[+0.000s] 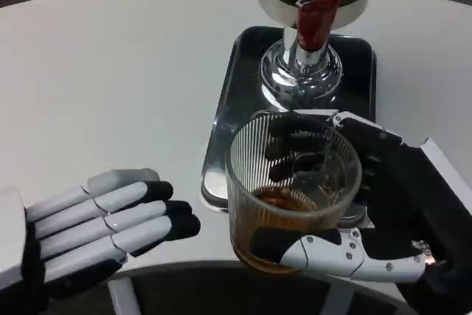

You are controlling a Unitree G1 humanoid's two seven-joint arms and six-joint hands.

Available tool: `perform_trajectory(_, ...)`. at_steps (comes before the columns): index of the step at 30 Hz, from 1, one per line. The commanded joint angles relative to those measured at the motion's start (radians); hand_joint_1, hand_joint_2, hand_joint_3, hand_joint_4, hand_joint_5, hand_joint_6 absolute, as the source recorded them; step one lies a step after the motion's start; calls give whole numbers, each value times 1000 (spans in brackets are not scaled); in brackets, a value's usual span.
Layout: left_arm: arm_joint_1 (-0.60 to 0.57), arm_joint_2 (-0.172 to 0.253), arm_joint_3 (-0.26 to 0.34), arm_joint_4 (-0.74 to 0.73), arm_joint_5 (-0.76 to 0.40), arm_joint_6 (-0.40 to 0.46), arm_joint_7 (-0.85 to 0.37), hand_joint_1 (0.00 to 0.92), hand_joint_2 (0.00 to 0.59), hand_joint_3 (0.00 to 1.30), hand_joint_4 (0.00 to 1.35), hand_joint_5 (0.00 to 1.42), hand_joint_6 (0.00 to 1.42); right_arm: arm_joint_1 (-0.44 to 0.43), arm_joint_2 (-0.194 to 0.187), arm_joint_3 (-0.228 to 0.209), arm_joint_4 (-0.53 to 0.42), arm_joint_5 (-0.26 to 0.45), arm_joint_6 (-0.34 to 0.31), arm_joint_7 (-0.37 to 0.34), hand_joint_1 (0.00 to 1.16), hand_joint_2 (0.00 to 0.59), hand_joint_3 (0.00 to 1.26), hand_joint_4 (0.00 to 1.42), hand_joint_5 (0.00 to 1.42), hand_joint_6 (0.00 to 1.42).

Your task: Grasp the cup under the faucet to collect the drink, then remove the cup.

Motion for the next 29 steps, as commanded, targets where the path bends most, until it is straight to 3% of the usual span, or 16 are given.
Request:
perform_trajectory(1,28,16,6,-28,-24,-10,21,0,55,49,0,1,0,20,-20,-15,-27,42,-26,5,997,161,547,686,755,652)
perform_trajectory(10,42,13,21,-62,-28,8,40,0,55,53,0,0,0,39,-62,-32,-27,87,-59,-4,994,161,547,686,755,652)
perform_trajectory(29,65,-5,46,-108,-31,29,45,0,56,68,0,0,0,63,-122,-25,-27,125,-106,-33,983,159,547,686,755,652)
